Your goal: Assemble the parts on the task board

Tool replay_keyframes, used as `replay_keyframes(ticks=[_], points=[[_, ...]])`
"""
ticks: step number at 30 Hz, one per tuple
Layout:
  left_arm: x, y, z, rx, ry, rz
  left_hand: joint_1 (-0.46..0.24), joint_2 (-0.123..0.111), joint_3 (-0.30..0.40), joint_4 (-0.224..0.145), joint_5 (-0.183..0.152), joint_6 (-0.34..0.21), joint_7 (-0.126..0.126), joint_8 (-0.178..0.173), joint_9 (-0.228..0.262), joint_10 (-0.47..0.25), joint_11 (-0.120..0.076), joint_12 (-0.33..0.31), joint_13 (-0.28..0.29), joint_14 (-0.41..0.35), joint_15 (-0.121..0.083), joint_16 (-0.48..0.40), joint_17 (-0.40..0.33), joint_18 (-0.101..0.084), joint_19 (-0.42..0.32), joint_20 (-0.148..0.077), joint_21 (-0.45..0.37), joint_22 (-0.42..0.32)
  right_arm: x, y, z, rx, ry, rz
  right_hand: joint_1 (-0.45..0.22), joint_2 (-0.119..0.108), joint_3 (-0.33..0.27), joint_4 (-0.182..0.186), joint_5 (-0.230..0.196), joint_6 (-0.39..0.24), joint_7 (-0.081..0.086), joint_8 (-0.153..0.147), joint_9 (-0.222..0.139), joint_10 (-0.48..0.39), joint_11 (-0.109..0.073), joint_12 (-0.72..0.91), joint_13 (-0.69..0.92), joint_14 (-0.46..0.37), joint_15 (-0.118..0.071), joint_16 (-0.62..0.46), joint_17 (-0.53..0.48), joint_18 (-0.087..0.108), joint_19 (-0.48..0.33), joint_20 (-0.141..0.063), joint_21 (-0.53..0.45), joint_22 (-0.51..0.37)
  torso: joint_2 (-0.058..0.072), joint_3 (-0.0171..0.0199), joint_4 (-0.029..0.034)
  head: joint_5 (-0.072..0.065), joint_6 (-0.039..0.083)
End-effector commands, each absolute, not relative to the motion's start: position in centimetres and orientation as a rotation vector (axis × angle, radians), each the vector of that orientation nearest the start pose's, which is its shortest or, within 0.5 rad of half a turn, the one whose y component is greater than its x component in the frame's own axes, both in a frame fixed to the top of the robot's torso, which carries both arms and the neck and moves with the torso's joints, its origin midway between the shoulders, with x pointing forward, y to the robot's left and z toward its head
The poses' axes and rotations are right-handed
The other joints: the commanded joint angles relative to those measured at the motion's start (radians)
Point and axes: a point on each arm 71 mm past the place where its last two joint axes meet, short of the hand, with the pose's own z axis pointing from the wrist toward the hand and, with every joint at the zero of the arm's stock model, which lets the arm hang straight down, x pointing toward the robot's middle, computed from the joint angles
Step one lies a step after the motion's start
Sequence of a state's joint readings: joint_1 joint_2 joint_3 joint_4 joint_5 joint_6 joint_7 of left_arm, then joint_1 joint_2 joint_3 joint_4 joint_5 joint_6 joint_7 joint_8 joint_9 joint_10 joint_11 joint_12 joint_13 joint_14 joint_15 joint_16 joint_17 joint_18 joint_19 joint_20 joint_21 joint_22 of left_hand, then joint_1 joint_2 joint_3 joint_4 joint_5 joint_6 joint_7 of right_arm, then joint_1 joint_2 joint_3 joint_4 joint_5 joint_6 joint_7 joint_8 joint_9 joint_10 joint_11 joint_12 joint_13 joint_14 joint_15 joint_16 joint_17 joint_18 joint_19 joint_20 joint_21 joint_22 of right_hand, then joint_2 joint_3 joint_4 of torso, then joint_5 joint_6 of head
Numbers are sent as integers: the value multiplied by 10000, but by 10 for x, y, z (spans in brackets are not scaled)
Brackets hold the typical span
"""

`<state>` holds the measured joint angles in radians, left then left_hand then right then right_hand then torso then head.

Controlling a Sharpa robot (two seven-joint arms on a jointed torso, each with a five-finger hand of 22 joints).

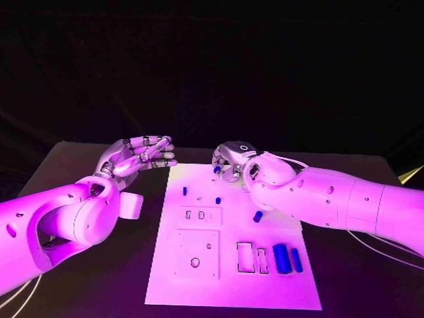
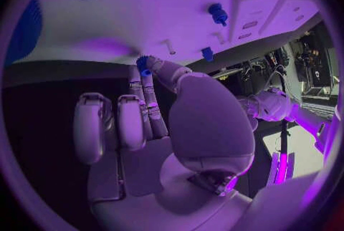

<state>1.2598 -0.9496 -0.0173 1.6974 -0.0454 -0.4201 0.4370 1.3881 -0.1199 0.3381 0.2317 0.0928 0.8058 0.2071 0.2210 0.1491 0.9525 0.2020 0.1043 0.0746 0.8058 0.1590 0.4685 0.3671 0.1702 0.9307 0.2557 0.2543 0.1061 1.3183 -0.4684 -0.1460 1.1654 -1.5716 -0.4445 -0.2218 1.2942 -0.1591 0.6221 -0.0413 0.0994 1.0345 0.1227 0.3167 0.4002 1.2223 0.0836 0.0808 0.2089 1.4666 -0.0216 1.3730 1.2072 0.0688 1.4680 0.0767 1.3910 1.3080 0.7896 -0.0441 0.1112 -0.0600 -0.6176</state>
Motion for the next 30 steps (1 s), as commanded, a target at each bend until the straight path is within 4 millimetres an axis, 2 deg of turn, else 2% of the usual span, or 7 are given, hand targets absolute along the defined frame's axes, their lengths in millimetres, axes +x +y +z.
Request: replay_keyframes(ticks=[1, 14, 17, 18, 22, 23, 30], points=[[468, 213, -123, -9861, 13002, -15843, 32, 30, 0, 8, -33, -72, 429, 39, -12, -70, -15, -65, -15, -81, -18, 68, 12, 111, 17, -3, 51, 12, 552, -111, -167, -2653, 14997, 4643, 22, 130, -1, 60, 34, -109, -11, -1, 24, 183, -260, -80, 12, 396, -23, 34, -29, -144, 105, -19, -11, 37, -3, 14, -8, 20, -22], [469, 213, -122, -9854, 13003, -15843, 32, 38, -10, 15, -35, -84, 435, 37, -14, -86, -11, -73, -17, -108, -15, 100, 25, 108, 18, -4, 64, 18, 552, -113, -165, -2516, 14770, 4690, -112, -33, 111, 82, 37, -438, 130, -146, 75, -305, -92, -195, -57, 323, 115, -73, -253, -71, -65, 101, -268, -286, 2, 26, -22, 35, -5], [469, 213, -122, -9858, 13002, -15834, 32, 38, -10, 15, -35, -84, 435, 37, -14, -86, -11, -73, -17, -108, -15, 100, 25, 108, 18, -4, 64, 18, 552, -113, -165, -2526, 14765, 4795, -278, -254, 158, 141, 44, -789, 261, -345, 42, -870, 64, -202, -175, 217, 246, -279, -611, 30, -283, 205, -651, -775, 2, 23, -26, 50, 2], [469, 213, -123, -9861, 13007, -15832, 32, 38, -10, 15, -35, -84, 435, 37, -14, -86, -11, -73, -17, -108, -15, 100, 25, 108, 18, -4, 64, 18, 552, -113, -165, -2545, 14789, 4838, -382, -455, 129, 169, 34, -1091, 338, -547, -15, -1424, 171, -207, -307, 112, 330, -508, -992, 174, -580, 287, -1200, -1471, 2, 23, -26, 50, 2], [469, 214, -123, -9880, 13022, -15807, 32, 38, -12, 16, -36, -86, 435, 37, -14, -88, -11, -74, -17, -114, -14, 106, 27, 108, 18, -4, 66, 19, 550, -114, -165, -2579, 14870, 4999, -465, -727, -250, 200, 13, -1743, 359, -995, -129, -2114, 232, -183, -487, -66, 371, -930, -1673, 397, -1009, 362, -2112, -2560, 0, 28, -26, 106, -6], [470, 214, -123, -9884, 13023, -15799, 32, 38, -12, 16, -36, -86, 435, 37, -14, -88, -11, -74, -17, -114, -14, 106, 27, 108, 18, -4, 66, 19, 550, -114, -165, -2574, 14893, 5028, -244, -629, -835, 238, 38, -1925, 256, -1179, -134, -2753, 322, -63, -721, -272, 445, -1452, -2395, 594, -1368, 419, -3101, -3656, 0, 33, -18, 105, -14], [471, 216, -123, -9920, 13016, -15750, 32, 38, -12, 16, -36, -86, 435, 37, -14, -88, -11, -74, -17, -114, -14, 106, 27, 108, 18, -4, 66, 19, 544, -129, -165, -2430, 14989, 5118, 425, -338, -2417, 538, 98, -1948, 184, -1437, -114, -2944, 333, 158, -1024, -180, 431, -1505, -2528, 589, -1084, 403, -3434, -3882, 1, 21, -29, 112, -25]])
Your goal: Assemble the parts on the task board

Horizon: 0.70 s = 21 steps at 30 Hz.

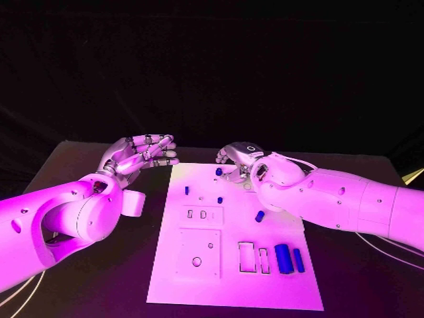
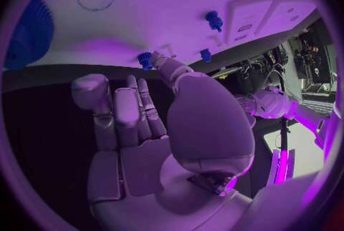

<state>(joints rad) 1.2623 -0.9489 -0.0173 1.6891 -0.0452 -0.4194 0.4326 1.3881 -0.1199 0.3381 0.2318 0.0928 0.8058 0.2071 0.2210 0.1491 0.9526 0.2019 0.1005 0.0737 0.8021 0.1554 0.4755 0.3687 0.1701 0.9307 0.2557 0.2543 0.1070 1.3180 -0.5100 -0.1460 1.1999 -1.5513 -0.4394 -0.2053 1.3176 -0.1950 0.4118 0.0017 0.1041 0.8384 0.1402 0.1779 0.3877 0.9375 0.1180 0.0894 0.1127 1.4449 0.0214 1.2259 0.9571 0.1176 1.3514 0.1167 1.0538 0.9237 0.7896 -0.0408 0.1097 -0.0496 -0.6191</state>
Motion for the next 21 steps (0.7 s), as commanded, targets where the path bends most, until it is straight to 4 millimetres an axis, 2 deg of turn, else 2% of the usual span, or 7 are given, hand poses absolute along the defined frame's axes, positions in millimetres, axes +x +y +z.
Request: replay_keyframes(ticks=[1, 7, 12, 15, 17, 19, 21], points=[[471, 216, -123, -9923, 13013, -15746, 32, 39, -12, 16, -36, -86, 435, 37, -14, -88, -10, -36, -9, -77, 22, 36, 12, 109, 18, -4, 66, 11, 543, -133, -164, -2360, 14960, 5128, 229, 38, -369, 133, 52, 32, 4, -55, 14, -82, -15, 97, -74, 33, 0, -49, -56, 102, 94, 0, -78, -49, 5, -9, -16, 2, -5], [471, 218, -123, -9947, 12999, -15736, 28, 53, -18, 28, -38, -80, 423, 45, -12, -80, -14, -30, -6, -96, 23, 63, 22, 108, 19, -5, 77, 16, 538, -161, -153, -1397, 14804, 5420, 295, 224, -258, 347, 36, 503, 215, 3, 57, 530, -145, 505, -112, -58, -100, -300, -440, 131, 130, -86, -316, -248, -3, 1, -68, -34, 52], [470, 219, -123, -9952, 13003, -15744, 33, 64, -22, 33, -39, -67, 399, 57, -7, -56, -29, -17, 0, -111, 18, 89, 32, 108, 20, -7, 87, 20, 533, -186, -144, -436, 14968, 5766, 129, 156, 148, 493, 32, 781, 244, -56, 28, 1446, -200, 768, -111, 74, -132, -102, -114, 61, 276, -138, -122, 63, -13, 37, -121, -92, 63], [470, 220, -124, -9966, 13014, -15731, 41, 69, -25, 33, -39, -59, 387, 65, -4, -43, -38, -10, 2, -110, 9, 117, 43, 113, 35, -12, 103, 28, 534, -206, -140, 265, 15407, 5798, -443, -332, 104, 808, -15, 599, 306, -289, -35, 2437, -273, 990, 26, 278, -205, 396, 599, -135, 646, -195, 739, 1089, -32, 51, -146, -181, 78], [470, 220, -124, -9971, 13019, -15728, 51, 72, -29, 30, -37, -56, 381, 71, -2, -35, -46, -5, 4, -103, -2, 150, 54, 119, 62, -20, 129, 39, 534, -215, -139, 469, 15612, 5728, -507, -420, -42, 866, -4, 492, 318, -368, -48, 2765, -295, 1106, 131, 338, -212, 570, 847, -190, 754, -201, 1008, 1404, -40, 53, -162, -218, 96], [470, 221, -124, -9976, 13018, -15719, 66, 74, -41, 30, -39, -56, 376, 79, 0, -30, -53, -3, 4, -98, -16, 208, 74, 125, 123, -38, 185, 65, 535, -225, -139, 556, 15910, 5623, -449, -463, -684, 987, 29, 309, 232, -482, -43, 3350, -411, 1447, 468, 453, -301, 935, 1369, -304, 963, -265, 1589, 2086, -45, 71, -183, -241, 110], [470, 221, -124, -9982, 13017, -15708, 68, 75, -43, 30, -38, -56, 375, 81, 0, -30, -55, -3, 3, -98, -19, 220, 78, 125, 136, -41, 197, 71, 535, -231, -140, 443, 16182, 5518, 286, -19, -2748, 1565, 150, 52, 153, -534, 66, 3602, -582, 2575, 1651, 509, -371, 1281, 1800, -410, 1096, -380, 2144, 2746, -47, 89, -201, -259, 115]])
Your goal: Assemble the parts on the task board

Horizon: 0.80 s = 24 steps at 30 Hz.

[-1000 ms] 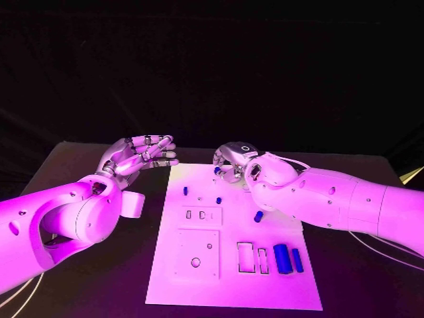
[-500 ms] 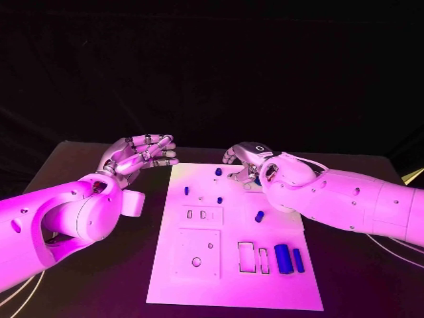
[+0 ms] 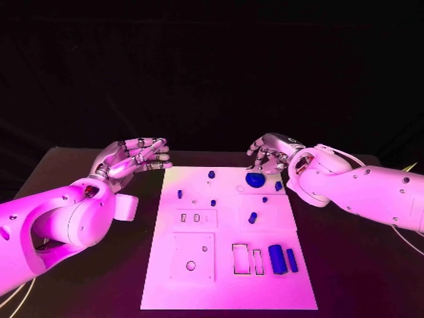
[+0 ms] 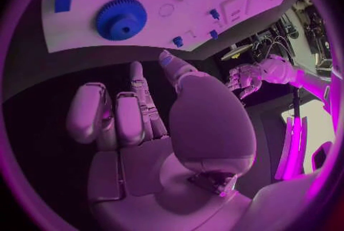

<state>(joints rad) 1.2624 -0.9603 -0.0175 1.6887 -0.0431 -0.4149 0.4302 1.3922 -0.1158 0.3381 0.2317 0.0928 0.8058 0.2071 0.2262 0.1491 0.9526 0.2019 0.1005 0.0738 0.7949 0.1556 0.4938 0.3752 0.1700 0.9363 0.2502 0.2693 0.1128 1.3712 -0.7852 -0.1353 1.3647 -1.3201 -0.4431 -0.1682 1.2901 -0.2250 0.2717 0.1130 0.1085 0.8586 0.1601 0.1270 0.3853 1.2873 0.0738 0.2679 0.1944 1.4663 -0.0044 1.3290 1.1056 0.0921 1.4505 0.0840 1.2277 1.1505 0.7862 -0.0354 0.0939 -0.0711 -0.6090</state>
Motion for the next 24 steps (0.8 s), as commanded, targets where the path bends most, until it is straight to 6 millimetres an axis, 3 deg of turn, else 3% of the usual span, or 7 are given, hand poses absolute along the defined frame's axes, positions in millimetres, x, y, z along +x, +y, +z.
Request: replay_keyframes(ticks=[1, 3, 4, 7, 10, 15, 24], points=[[470, 221, -124, -9984, 13017, -15704, 27, 34, -44, 30, -39, -57, 375, 28, 0, -30, -55, -3, 2, -25, -21, 36, 12, 127, 80, 14, 47, 12, 535, -235, -141, 357, 16413, 5421, 690, 166, -1724, 823, 69, -184, -23, -19, 136, 17, -126, 1187, 1276, 303, -117, 331, 432, -187, 129, -47, 555, 669, -16, 46, -46, -72, 18], [470, 221, -124, -9982, 13029, -15719, 27, 34, -44, 30, -39, -57, 375, 28, 0, -30, -55, -3, 2, -25, -21, 36, 12, 127, 80, 14, 47, 12, 536, -239, -142, 287, 16733, 5258, 1188, 87, -2089, 1637, 76, -207, -40, 23, 249, -264, -156, 2378, 2509, 387, -185, 626, 878, -297, 255, -29, 1010, 1227, -13, 59, -57, -90, 11], [470, 221, -124, -9976, 13033, -15734, 27, 34, -44, 30, -39, -57, 375, 28, 0, -30, -55, -3, 2, -25, -21, 36, 12, 127, 80, 14, 47, 12, 536, -240, -143, 268, 16849, 5186, 1314, 31, -2158, 1784, 61, -209, -54, 45, 291, -500, -148, 2806, 2977, 406, -159, 707, 995, -314, 284, -45, 1127, 1371, -12, 50, -49, -101, 8], [471, 222, -124, -9969, 13014, -15738, 27, 34, -44, 30, -39, -57, 375, 28, 0, -30, -55, -3, 2, -25, -21, 36, 12, 127, 80, 14, 47, 12, 538, -244, -145, 224, 17160, 4975, 1277, 141, -2181, 1877, 59, -236, -46, 127, 449, -294, -58, 6765, 7048, 586, -152, 1318, 2058, -497, 520, 47, 1878, 2290, -4, 31, -46, -117, 3], [473, 223, -125, -9994, 12978, -15673, 39, 37, -45, 26, -37, -58, 372, 31, 0, -31, -57, -4, 2, -26, -25, 57, 19, 127, 100, 8, 67, 22, 540, -247, -147, 220, 17328, 4840, 1257, 143, -2171, 1809, 60, -293, 38, 158, 529, 213, 16, 9076, 9473, 720, -4, 1745, 2941, -575, 636, 104, 2252, 2757, -4, 10, -32, -184, -9], [474, 225, -126, -10017, 12956, -15626, 39, 37, -45, 26, -37, -58, 372, 31, 0, -31, -57, -4, 2, -26, -25, 57, 19, 127, 100, 8, 67, 22, 542, -246, -150, 149, 17434, 4683, 1251, 184, -2113, 1782, 55, -272, 74, 214, 597, 699, 66, 10282, 10760, 815, 61, 1994, 3501, -658, 761, 174, 2571, 3154, -9, 9, -5, -214, -59], [475, 226, -126, -10032, 12929, -15580, 51, 41, -42, 21, -34, -61, 373, 31, 0, -33, -57, -5, 1, -30, -26, 67, 22, 126, 108, 5, 77, 26, 542, -245, -153, -88, 17334, 4404, 1265, 284, -1974, 1760, 37, -115, 51, 339, 666, 992, 59, 10832, 11355, 906, 73, 2181, 3974, -741, 895, 196, 2858, 3505, -15, 7, -4, -212, -115]])
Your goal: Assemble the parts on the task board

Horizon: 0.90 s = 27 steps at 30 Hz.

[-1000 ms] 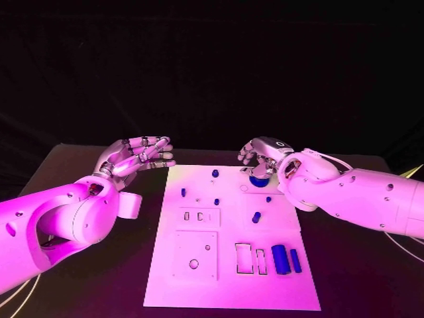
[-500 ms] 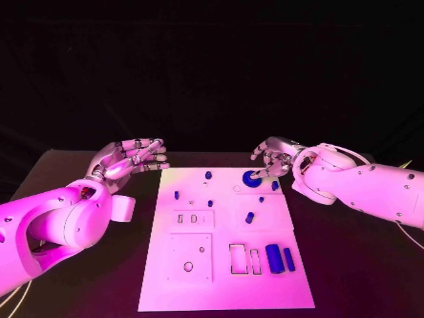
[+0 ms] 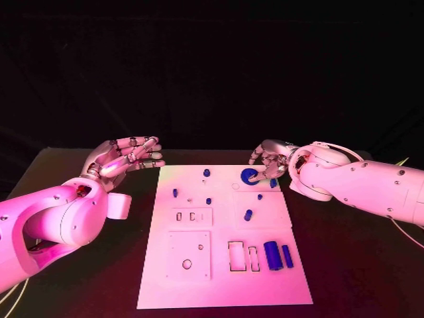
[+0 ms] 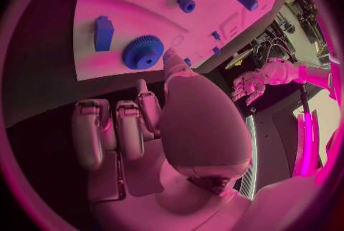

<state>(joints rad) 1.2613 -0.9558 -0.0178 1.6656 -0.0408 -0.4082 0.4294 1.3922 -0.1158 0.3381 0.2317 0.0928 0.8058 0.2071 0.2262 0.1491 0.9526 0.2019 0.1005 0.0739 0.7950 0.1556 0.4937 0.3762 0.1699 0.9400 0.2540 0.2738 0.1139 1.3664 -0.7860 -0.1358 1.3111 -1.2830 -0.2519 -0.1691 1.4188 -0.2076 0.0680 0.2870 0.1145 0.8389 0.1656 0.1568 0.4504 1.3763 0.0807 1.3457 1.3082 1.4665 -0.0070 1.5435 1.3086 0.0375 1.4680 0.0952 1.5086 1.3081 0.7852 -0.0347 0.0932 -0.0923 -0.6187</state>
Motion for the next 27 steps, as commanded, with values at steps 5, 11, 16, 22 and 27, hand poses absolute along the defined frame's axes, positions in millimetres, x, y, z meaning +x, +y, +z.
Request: replay_keyframes(ticks=[5, 11, 16, 22, 27], points=[[475, 226, -126, -10034, 12922, -15571, 51, 41, -42, 21, -34, -61, 373, 31, 0, -33, -57, -5, 0, -30, -26, 67, 12, 127, 71, -33, 32, 15, 542, -243, -155, -161, 17333, 4388, 16, 182, 157, 1, -32, 176, -28, 116, 49, 271, -26, 298, 483, 937, 90, 98, 2109, -230, 779, 82, 168, 2075, -14, -7, -3, 2, -26], [475, 226, -126, -10035, 12928, -15575, 66, 44, -39, 12, -32, -69, 379, 29, -1, -41, -54, -10, -2, -37, -27, 79, 16, 125, 78, -36, 43, 20, 542, -241, -158, -225, 17414, 4341, 69, 277, 293, -42, -46, 340, -69, 236, 101, 576, -58, 699, 918, 1000, 72, 205, 2416, -291, 881, 70, 363, 2312, -8, 8, -17, 31, -41], [475, 226, -126, -10041, 12925, -15560, 66, 44, -39, 12, -32, -69, 379, 29, -1, -41, -54, -10, -2, -37, -27, 79, 16, 125, 78, -36, 43, 20, 542, -242, -159, -207, 17440, 4296, 96, 314, 339, -56, -45, 351, -72, 247, 105, 578, -61, 710, 933, 1008, 69, 219, 2457, -297, 892, 68, 383, 2337, -5, 12, -8, 23, -27], [475, 226, -126, -10047, 12920, -15542, 66, 44, -39, 12, -32, -69, 379, 29, -1, -41, -54, -10, -2, -37, -27, 79, 16, 125, 78, -36, 43, 20, 543, -240, -161, -200, 17545, 4290, 136, 363, 402, -79, -47, 382, -78, 268, 114, 623, -67, 769, 1000, 1018, 66, 235, 2505, -313, 919, 66, 433, 2398, -8, 14, -11, 35, -46], [475, 226, -126, -10050, 12924, -15539, 66, 44, -39, 12, -32, -69, 379, 29, -1, -41, -54, -10, -2, -37, -27, 79, 16, 125, 78, -36, 43, 20, 543, -241, -163, -129, 17588, 4282, 138, 365, 406, -80, -48, 382, -78, 268, 114, 607, -67, 753, 982, 1021, 66, 239, 2519, -313, 919, 66, 433, 2399, 1, 26, -13, 51, -48]])
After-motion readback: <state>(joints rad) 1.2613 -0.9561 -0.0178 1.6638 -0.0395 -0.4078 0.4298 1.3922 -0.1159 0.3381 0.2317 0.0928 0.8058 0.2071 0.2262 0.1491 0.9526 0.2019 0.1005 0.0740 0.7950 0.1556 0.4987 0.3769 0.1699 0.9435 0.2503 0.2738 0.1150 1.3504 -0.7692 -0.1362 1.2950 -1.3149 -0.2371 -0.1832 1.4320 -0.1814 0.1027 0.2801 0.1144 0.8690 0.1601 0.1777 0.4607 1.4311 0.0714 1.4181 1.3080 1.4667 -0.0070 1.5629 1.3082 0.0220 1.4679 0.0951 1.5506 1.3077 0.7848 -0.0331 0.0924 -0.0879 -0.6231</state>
